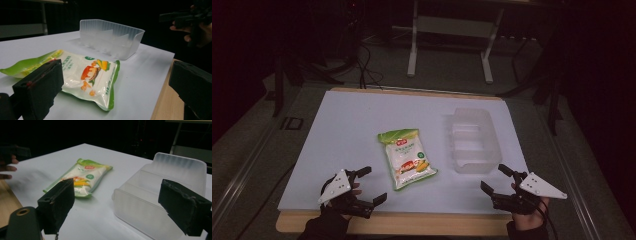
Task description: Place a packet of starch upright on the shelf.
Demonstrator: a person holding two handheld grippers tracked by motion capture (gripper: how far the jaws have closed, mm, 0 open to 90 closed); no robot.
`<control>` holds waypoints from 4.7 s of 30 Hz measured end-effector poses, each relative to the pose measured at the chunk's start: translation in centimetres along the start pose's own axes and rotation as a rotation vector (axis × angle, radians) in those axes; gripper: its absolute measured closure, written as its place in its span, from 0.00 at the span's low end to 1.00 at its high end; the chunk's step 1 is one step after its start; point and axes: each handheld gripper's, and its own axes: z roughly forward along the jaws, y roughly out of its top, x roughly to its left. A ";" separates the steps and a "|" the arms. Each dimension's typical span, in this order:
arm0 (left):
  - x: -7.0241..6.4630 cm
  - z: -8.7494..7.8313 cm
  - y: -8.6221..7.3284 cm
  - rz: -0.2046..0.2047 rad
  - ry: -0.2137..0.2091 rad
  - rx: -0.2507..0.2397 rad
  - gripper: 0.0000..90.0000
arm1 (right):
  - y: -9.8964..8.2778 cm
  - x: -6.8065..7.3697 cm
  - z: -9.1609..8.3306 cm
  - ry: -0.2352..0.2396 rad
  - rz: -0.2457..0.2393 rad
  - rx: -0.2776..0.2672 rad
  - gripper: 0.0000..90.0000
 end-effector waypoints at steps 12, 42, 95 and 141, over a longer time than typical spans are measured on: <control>1.2 -0.1 0.3 -0.043 -0.061 0.102 0.00 | -0.4 -0.5 -0.4 0.026 -0.003 0.038 0.12; 3.0 3.6 6.8 0.037 -0.064 0.177 0.00 | 2.0 1.9 -1.4 0.105 -0.075 -0.012 0.22; 16.4 13.0 1.4 -0.228 0.118 0.472 0.19 | 1.3 2.3 -0.1 0.078 -0.049 0.037 0.14; 9.2 12.1 8.1 0.029 0.089 0.458 0.90 | 1.5 1.8 -0.1 0.093 -0.026 0.036 0.22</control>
